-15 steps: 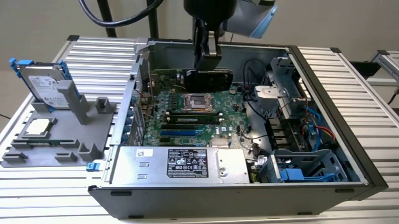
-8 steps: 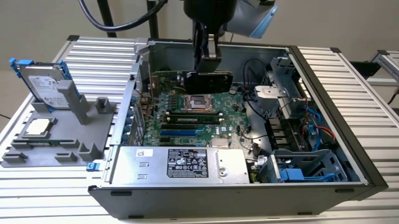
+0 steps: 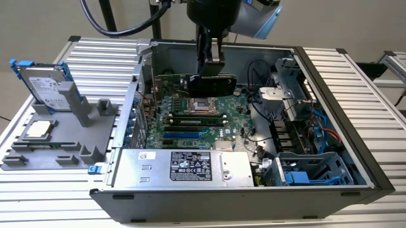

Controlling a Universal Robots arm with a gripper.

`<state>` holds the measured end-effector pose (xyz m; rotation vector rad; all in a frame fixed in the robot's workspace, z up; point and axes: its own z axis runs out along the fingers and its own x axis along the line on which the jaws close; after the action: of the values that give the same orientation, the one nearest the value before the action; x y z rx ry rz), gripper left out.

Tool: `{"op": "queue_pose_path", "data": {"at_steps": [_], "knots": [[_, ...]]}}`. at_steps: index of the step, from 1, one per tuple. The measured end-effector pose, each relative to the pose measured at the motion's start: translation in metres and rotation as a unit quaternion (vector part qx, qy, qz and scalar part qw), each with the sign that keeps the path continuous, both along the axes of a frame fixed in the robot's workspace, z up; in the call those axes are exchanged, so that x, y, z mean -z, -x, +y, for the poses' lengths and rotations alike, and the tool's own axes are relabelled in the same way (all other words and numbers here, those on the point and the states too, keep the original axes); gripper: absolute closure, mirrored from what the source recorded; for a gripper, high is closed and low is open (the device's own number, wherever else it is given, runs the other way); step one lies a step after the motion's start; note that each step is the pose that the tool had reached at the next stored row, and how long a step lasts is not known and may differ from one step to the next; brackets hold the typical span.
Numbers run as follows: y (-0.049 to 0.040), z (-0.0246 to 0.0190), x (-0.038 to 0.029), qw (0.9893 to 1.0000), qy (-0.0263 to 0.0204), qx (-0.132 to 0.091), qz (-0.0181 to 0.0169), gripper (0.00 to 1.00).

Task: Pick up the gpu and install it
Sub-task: 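Insert the gpu into the slot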

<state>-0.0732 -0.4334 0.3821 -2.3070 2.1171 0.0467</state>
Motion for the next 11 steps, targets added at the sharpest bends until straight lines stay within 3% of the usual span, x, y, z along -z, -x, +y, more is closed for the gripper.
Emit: {"op": "queue_pose_path", "data": {"at_steps": [11], "knots": [[0.0,0.0,0.0038,1.0,-0.0005,0.0,-0.0003,1.0]]}}
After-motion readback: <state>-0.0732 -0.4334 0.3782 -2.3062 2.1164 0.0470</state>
